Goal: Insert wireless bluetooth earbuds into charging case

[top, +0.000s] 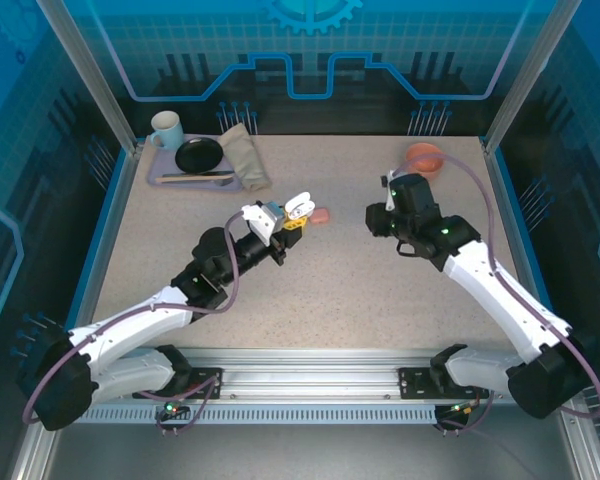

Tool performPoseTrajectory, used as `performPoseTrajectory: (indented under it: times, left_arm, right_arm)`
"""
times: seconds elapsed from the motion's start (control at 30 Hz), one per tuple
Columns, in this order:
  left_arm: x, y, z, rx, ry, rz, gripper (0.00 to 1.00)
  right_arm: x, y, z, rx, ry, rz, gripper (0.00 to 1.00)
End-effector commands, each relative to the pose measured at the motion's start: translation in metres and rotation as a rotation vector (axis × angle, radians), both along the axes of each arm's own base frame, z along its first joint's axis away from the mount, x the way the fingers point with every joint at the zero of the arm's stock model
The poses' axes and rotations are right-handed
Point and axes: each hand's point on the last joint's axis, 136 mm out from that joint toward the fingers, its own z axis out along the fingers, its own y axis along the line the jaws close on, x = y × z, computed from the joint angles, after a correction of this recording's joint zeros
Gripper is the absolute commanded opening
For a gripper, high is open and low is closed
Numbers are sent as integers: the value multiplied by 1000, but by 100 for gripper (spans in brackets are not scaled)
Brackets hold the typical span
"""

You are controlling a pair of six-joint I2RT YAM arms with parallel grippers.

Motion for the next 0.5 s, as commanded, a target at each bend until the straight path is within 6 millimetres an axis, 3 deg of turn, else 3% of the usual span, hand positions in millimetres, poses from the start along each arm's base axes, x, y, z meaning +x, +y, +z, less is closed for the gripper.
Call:
performPoseTrajectory:
  times: [0.0, 0.1, 0.23, 0.47]
  left_arm:
    - [0, -8, 19, -23, -25, -46, 0]
    - [0, -14, 20, -12, -20, -72, 0]
    - [2, -19, 24, -4, -21, -87, 0]
    - [11, -27, 33, -7, 6, -89, 0]
  right_arm:
    - [7, 20, 72, 57, -217, 105, 25]
    - [9, 31, 114, 105, -322, 152, 26]
    - [7, 50, 154, 146, -419, 244, 26]
    - [-5, 81, 180, 141, -511, 394, 26]
